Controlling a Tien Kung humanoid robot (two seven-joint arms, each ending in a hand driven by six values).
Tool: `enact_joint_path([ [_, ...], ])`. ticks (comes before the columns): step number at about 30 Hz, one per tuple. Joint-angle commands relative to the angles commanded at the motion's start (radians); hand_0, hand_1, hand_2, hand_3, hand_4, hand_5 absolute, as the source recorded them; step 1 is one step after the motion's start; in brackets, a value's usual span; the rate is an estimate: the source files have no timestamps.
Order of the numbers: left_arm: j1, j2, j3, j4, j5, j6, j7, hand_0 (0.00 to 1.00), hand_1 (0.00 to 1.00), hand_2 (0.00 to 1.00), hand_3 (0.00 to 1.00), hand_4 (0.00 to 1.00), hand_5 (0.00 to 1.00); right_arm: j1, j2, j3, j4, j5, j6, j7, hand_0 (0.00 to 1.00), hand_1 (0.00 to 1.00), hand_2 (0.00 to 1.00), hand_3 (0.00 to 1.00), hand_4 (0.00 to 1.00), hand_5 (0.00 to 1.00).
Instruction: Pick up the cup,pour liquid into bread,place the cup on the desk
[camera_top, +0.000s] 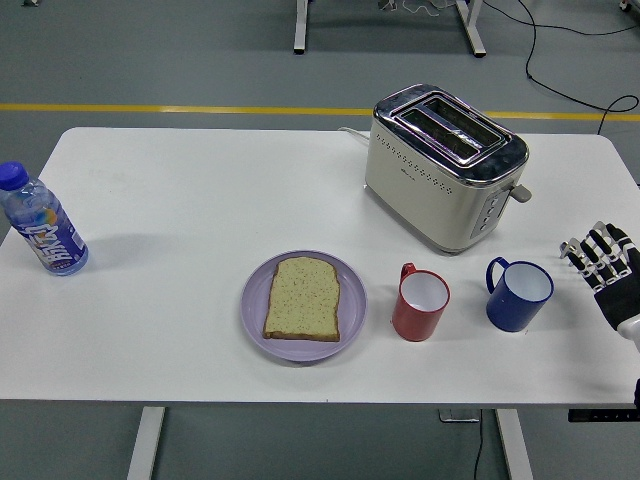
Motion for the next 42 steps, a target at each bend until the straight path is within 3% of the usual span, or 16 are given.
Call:
enact_joint_path([
  [10,-0.003,0.002,0.006,-0.001,-0.008,0.001,-0.002,0.69,0.756,0.773,0.611,0.396,0.998,0.003,0.003,0.016,-0.014,0.053,-0.009,0.018,0.568,0.517,0.608,0.582,0.605,0.237],
  [11,-0.003,0.002,0.006,-0.001,-0.008,0.001,-0.002,0.69,0.756,0.773,0.611,0.396,0.998,0.003,0.003,0.017,-0.014,0.058,-0.006,0.017,0.598,0.554,0.619,0.581,0.596,0.226],
  [42,-0.002,0.002,0.007,0.0,-0.012,0.001,-0.003,0.69,0.756,0.773,0.611,0.396,0.998,0.002,0.008,0.041,-0.024,0.101,0.006,0.001,0.604,0.55,0.617,0.581,0.575,0.168],
])
